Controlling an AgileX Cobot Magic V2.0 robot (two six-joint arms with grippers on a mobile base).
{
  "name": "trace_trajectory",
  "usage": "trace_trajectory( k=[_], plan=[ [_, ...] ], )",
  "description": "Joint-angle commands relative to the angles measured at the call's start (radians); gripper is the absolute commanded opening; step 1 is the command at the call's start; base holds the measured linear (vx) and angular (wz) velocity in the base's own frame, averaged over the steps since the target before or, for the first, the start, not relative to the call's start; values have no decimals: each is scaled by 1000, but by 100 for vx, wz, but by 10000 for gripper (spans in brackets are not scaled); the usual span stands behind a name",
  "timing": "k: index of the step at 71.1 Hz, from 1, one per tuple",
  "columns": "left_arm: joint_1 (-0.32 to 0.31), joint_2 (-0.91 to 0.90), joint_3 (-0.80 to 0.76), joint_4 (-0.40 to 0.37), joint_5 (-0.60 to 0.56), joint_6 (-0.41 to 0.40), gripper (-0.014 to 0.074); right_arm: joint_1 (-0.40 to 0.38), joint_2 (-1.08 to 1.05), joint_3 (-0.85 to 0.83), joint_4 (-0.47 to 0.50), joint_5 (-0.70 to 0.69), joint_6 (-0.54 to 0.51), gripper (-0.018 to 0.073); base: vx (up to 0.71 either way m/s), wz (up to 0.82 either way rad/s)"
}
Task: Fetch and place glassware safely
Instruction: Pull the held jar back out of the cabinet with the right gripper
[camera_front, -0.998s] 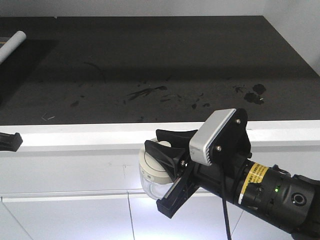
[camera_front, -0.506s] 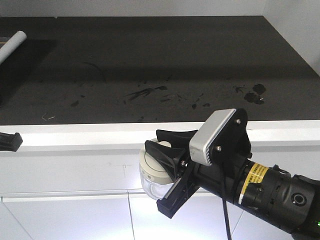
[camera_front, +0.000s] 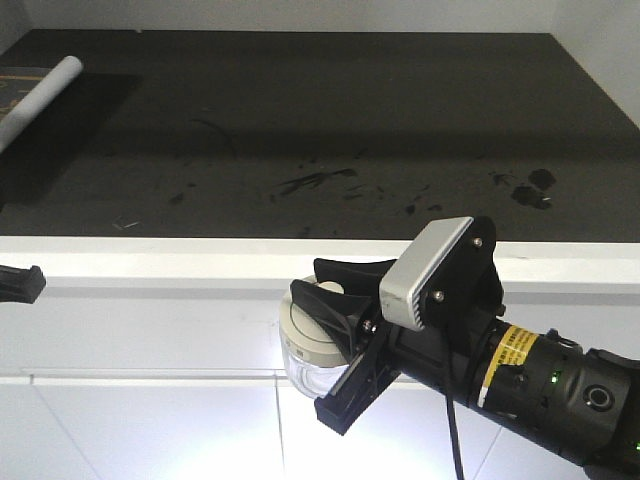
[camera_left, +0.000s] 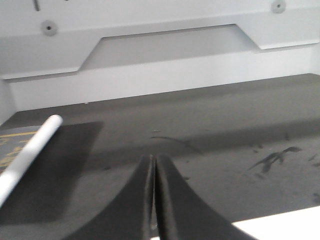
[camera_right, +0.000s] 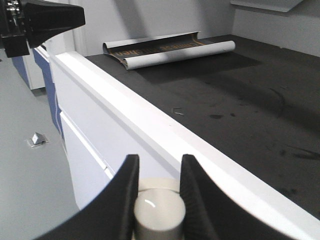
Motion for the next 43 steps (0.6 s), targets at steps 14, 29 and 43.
trace_trajectory(
  k=[14, 29, 43],
  plan=[
    [-3, -10, -25, -12, -70, -6, -7, 0, -30, -30, 12, -99, -6, -3, -8, 30],
    [-3, -10, -25, -12, -70, -6, -7, 0, -30, -30, 12, -99, -6, -3, -10, 40],
    [-3, -10, -25, -12, -70, -6, -7, 0, -30, -30, 12, -99, -6, -3, -11, 52]
  ],
)
